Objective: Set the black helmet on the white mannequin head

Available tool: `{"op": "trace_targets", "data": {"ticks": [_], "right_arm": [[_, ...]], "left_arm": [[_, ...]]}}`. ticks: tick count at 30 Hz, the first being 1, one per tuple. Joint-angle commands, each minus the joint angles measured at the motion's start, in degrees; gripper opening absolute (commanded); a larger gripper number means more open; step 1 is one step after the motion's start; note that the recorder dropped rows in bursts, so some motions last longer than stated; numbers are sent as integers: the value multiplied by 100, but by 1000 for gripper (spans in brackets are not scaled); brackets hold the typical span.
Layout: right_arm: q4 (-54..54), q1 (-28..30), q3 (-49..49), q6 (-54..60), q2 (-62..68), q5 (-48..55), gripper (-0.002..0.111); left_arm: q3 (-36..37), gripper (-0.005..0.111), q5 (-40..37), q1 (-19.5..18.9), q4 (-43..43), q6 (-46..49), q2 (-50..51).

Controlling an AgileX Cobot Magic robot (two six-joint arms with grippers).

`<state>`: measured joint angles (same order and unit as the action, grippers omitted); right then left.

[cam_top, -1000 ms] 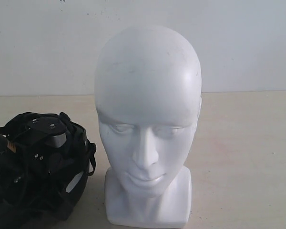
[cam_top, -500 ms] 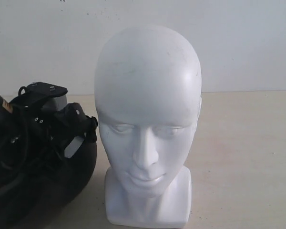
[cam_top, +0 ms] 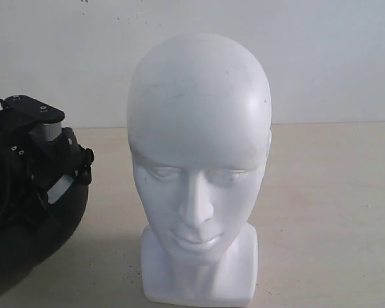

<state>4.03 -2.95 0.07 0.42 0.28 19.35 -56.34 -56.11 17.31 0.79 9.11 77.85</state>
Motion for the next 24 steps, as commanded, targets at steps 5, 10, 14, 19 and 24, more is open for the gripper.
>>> {"op": "trace_targets", "data": {"ticks": [5,10,14,19,24], "right_arm": [[5,10,-7,-4,-28,-21,0],[5,10,-7,-4,-28,-21,0],[5,10,-7,-4,-28,-21,0],[5,10,-7,-4,-28,-21,0],[5,10,-7,-4,-28,-21,0]], "left_arm": [[-101,4,223,-3,524,-244,-1001],[-163,4,571,-3,524,-244,-1669],[-496,4,896,-3,524,-244,-2037],[-942,4,1615,-3,524,-244,-2267],[-1108,4,2752,-3,524,-159,-2378]]}}
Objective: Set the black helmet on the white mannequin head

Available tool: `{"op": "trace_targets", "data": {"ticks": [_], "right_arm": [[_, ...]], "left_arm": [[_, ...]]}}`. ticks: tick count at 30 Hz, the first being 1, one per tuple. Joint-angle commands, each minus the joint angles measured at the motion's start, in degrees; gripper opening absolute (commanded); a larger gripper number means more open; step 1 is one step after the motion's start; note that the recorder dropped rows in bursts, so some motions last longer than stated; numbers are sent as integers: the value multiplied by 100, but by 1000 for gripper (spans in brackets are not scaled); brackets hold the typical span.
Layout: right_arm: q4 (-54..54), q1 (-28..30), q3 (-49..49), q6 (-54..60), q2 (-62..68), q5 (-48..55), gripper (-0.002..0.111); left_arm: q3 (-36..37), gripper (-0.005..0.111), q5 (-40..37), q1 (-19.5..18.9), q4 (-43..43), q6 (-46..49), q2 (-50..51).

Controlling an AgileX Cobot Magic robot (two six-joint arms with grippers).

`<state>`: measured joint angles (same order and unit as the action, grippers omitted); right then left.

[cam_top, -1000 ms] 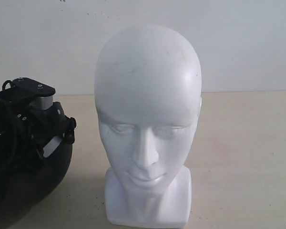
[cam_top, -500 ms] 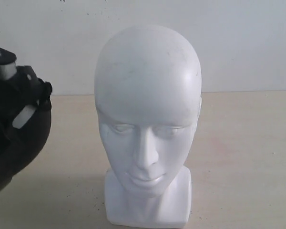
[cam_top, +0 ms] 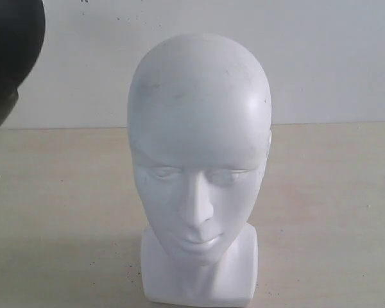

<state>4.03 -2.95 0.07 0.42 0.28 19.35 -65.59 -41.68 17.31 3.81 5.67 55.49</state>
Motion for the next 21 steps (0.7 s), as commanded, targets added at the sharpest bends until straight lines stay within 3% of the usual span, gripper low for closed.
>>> {"op": "trace_targets", "data": {"ticks": [1,13,21], "right_arm": [[5,10,-7,-4,-28,-21,0],[5,10,-7,-4,-28,-21,0],[5,10,-7,-4,-28,-21,0]], "left_arm": [[-184,4,1591,-3,271,185,-146],[-136,4,5145,-3,455,11,-603],[1179,4,7470,-3,179,-391,-1331]]}}
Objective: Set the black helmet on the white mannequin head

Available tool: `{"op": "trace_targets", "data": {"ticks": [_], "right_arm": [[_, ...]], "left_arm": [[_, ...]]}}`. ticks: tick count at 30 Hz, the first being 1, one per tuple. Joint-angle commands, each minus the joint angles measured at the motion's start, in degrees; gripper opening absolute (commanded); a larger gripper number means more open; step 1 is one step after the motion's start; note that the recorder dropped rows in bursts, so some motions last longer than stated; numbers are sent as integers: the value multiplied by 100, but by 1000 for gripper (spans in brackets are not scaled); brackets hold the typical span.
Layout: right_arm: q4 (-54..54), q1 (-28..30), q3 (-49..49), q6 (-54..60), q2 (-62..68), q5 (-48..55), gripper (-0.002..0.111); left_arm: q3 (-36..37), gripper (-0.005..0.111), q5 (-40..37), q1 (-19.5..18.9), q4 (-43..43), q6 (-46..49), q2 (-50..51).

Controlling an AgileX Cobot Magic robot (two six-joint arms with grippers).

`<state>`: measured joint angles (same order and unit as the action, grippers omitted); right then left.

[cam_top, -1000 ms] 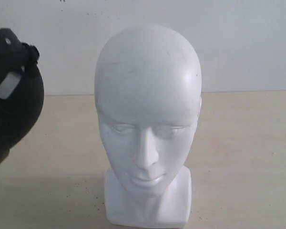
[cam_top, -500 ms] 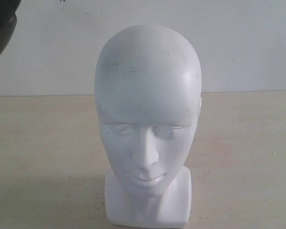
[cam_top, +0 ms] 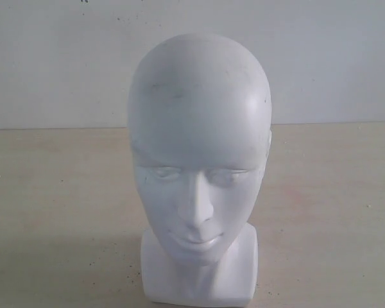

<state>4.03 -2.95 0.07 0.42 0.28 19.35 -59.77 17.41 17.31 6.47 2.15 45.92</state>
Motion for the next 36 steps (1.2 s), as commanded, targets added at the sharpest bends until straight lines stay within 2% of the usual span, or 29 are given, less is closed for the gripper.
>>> {"op": "trace_targets", "data": {"ticks": [1,6,10,13,16,20,29,33,36], "right_arm": [[5,10,-7,-4,-28,-21,0],[5,10,-7,-4,-28,-21,0],[5,10,-7,-4,-28,-21,0],[5,10,-7,-4,-28,-21,0],[5,10,-7,-4,-28,-21,0],[5,10,-7,-4,-28,-21,0],[5,10,-7,-4,-28,-21,0],[5,10,-7,-4,-28,-21,0],[5,10,-7,-4,-28,-21,0]], "left_arm": [[847,4,1893,-3,-217,-40,-464],[2086,4,3561,-3,-1070,-105,-820],[3088,4,4660,-3,-1248,-1000,-1045],[3561,4,5063,-3,-1248,-1848,-1076],[3800,4,5104,-3,-1264,-2719,-1076],[4006,4,5255,-3,-1267,-4693,-1076],[3926,4,5255,-3,-1038,-7753,-1117],[3422,4,5255,-3,-350,-8604,-1117],[2777,4,5255,-3,297,-8421,-1117]]}}
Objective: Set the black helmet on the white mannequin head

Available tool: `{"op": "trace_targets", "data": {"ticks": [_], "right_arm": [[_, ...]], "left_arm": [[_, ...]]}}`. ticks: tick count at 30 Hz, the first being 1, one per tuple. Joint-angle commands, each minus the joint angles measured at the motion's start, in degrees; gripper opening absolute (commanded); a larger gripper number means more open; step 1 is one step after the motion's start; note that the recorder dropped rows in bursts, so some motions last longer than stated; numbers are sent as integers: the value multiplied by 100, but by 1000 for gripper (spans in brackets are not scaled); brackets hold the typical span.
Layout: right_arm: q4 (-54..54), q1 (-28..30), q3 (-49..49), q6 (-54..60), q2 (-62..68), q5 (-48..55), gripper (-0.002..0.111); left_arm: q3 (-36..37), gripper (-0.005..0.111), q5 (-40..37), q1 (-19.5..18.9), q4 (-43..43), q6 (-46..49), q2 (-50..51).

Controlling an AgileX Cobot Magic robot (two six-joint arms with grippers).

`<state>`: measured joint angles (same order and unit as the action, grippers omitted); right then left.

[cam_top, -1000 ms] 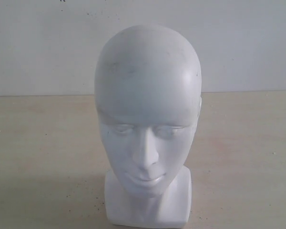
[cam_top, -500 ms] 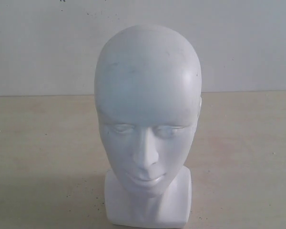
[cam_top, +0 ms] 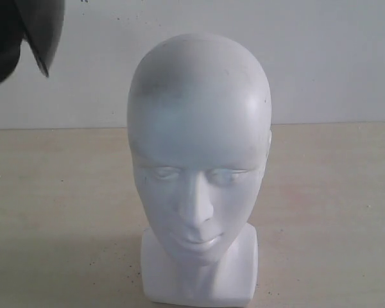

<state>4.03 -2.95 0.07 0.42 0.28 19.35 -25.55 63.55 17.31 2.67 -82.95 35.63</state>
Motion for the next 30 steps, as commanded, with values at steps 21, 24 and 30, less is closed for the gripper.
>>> {"op": "trace_targets", "data": {"ticks": [21,24,30], "right_arm": [[5,10,-7,-4,-28,-21,0],[5,10,-7,-4,-28,-21,0],[5,10,-7,-4,-28,-21,0]], "left_arm": [[-129,4,641,-41,-1804,-834,47],[7,4,641,-177,-1459,-1270,47],[7,4,641,-177,-613,-1415,-102]]}}
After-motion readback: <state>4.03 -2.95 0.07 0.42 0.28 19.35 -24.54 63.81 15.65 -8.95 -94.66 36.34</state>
